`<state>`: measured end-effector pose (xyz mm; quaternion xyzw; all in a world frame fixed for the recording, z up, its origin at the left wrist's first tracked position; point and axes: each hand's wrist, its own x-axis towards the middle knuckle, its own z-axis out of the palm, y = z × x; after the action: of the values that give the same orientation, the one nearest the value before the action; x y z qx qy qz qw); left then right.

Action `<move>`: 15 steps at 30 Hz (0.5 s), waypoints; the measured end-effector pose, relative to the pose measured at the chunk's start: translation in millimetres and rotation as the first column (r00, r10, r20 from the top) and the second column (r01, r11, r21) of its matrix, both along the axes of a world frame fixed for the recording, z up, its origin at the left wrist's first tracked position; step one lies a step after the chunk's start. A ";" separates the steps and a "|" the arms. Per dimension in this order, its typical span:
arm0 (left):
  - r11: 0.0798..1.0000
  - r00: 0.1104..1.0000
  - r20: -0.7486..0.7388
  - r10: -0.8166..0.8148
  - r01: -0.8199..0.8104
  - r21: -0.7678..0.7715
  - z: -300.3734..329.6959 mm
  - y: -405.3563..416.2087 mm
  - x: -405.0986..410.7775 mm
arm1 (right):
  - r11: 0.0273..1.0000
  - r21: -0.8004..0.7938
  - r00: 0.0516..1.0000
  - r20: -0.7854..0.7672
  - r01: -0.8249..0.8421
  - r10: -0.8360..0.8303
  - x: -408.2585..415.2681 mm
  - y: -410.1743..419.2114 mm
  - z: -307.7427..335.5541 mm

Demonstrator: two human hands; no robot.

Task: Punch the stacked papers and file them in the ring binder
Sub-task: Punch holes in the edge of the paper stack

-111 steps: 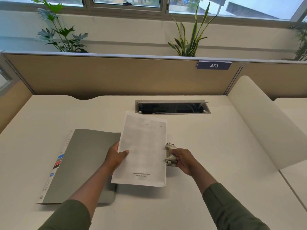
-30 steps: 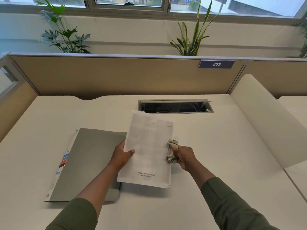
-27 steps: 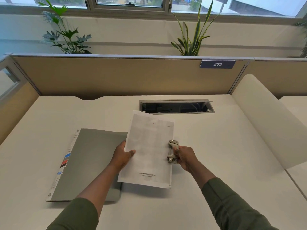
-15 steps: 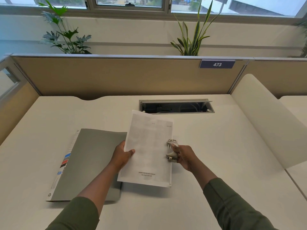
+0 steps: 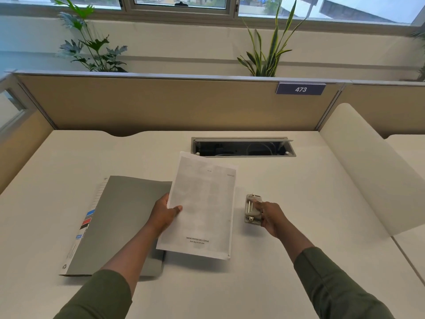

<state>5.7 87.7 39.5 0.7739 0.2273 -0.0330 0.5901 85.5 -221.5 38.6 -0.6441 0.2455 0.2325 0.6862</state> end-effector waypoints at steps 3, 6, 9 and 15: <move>1.000 1.000 0.003 0.006 -0.006 0.024 2.8 -0.7 -1.9 | 0.975 -0.221 0.999 0.005 -0.033 0.035 7.5 -19.4 0.0; 0.999 1.000 0.009 0.004 -0.005 0.053 6.8 -2.9 -3.8 | 0.898 -0.433 0.994 0.033 -0.078 0.102 14.2 -37.6 -0.9; 0.993 1.000 0.008 -0.027 0.026 0.118 11.2 -5.2 -6.1 | 0.785 -0.596 0.974 0.025 -0.167 0.226 19.2 -50.1 -9.7; 0.961 0.995 -0.034 -0.092 0.097 0.257 26.0 -8.7 1.4 | 0.520 -0.808 0.898 -0.022 -0.275 0.440 16.0 -55.1 -18.5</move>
<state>7.1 79.0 65.5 0.8539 0.1987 -0.0395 0.4795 101.5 -276.6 20.1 -0.9354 0.1194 0.1742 0.2837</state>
